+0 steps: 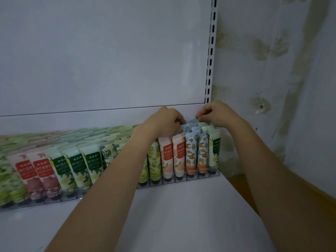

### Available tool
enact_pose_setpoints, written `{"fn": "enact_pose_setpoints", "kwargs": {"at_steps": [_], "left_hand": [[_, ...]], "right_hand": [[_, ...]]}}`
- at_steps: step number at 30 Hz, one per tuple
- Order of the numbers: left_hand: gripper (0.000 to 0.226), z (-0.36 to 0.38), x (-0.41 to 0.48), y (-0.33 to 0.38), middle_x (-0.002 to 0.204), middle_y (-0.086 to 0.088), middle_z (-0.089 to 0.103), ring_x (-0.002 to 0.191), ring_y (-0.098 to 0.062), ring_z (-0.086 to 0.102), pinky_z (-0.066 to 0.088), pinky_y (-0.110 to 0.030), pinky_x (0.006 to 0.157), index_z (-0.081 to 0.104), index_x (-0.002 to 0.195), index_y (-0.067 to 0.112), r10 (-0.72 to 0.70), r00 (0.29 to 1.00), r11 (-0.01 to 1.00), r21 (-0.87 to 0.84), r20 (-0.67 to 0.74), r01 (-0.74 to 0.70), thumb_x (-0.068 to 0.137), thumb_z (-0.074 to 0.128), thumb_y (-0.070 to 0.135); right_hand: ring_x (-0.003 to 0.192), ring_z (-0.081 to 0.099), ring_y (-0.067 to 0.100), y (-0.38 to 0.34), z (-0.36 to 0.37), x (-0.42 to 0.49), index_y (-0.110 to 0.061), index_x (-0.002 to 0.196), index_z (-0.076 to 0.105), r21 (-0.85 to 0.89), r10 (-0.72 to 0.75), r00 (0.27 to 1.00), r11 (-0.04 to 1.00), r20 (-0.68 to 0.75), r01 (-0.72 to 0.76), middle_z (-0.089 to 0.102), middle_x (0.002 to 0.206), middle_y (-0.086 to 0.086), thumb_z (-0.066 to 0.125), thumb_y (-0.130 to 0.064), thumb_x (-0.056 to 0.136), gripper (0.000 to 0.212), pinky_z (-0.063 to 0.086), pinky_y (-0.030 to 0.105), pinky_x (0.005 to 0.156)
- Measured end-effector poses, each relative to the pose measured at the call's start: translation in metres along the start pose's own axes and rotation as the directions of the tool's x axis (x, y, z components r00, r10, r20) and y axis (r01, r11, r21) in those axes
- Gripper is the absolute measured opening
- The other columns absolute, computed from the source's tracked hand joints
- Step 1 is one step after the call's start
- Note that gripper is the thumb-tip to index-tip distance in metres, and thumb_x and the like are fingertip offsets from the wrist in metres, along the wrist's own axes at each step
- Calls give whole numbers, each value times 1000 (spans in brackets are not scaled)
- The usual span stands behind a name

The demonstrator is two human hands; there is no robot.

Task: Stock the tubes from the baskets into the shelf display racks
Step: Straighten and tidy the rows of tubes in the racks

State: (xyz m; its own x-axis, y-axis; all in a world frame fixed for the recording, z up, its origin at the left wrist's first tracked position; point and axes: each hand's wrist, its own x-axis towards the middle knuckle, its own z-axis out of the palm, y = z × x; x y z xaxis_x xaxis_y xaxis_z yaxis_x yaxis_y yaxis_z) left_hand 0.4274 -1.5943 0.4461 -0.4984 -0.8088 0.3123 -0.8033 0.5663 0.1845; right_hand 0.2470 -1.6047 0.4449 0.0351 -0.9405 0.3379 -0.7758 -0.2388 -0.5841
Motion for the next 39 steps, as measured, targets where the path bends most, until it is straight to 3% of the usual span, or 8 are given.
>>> {"fn": "enact_pose_setpoints", "kwargs": {"at_steps": [7,11,15,19,24,29,35,39], "left_hand": [[35,-6,-2,-3,115,-1,66,89,-7,52,39,-18,83,67,111,16,-10,999,998,-61,-38,8,90,41,5],[32,-7,-2,-4,115,0,66,87,-5,49,37,-18,80,68,109,17,-3,999,999,-48,-34,1,91,44,8],[31,-6,-2,-4,115,0,66,85,-4,48,37,-18,79,68,110,17,11,1000,999,-44,-25,-12,90,46,8],[30,-7,-2,-4,115,2,66,70,1,44,35,-15,75,67,111,18,19,1000,999,-32,-17,-20,90,48,9],[28,-10,-3,-1,111,3,64,77,-3,44,35,-16,75,66,111,18,18,1000,1000,-17,-22,-18,90,50,12],[13,-31,-10,6,87,13,61,67,2,51,37,-13,60,68,88,26,57,998,994,-91,-13,-58,89,55,23],[8,-35,-16,11,92,3,69,81,-12,59,49,-29,75,68,86,23,-25,993,999,-38,113,30,85,61,22],[10,-34,-17,7,86,8,64,79,-9,56,45,-28,76,69,91,23,-70,987,997,-29,144,75,85,62,22]], "right_hand": [[87,61,13,-15,-1,-2,-22,98,71,26,-120,993,992,6,120,67,104,-2,49,-5,90,29,51,26,76],[87,55,6,-16,4,-3,-17,105,71,-73,-99,990,992,104,107,66,114,0,43,-2,89,36,43,20,76],[71,49,-2,-16,3,-3,-17,106,70,-90,-94,989,990,111,104,66,109,-2,43,-3,89,35,37,8,56],[89,57,6,-20,-5,-4,-20,103,71,-57,-141,986,988,84,146,65,102,-5,53,-7,88,26,43,18,77],[84,57,4,-28,-13,-8,-28,85,70,-78,-144,971,984,191,162,63,85,-12,63,-14,84,15,42,17,67],[85,57,3,-39,-22,-14,-32,77,69,-89,-154,951,979,269,183,65,84,-14,71,-22,78,10,44,21,72],[84,57,3,-50,-16,-19,-33,76,69,-163,-114,923,969,369,184,65,83,-16,73,-28,75,6,43,23,74],[86,55,4,-50,-14,-18,-31,77,70,-188,-89,923,967,374,170,64,83,-16,72,-28,76,4,40,24,74]]}}
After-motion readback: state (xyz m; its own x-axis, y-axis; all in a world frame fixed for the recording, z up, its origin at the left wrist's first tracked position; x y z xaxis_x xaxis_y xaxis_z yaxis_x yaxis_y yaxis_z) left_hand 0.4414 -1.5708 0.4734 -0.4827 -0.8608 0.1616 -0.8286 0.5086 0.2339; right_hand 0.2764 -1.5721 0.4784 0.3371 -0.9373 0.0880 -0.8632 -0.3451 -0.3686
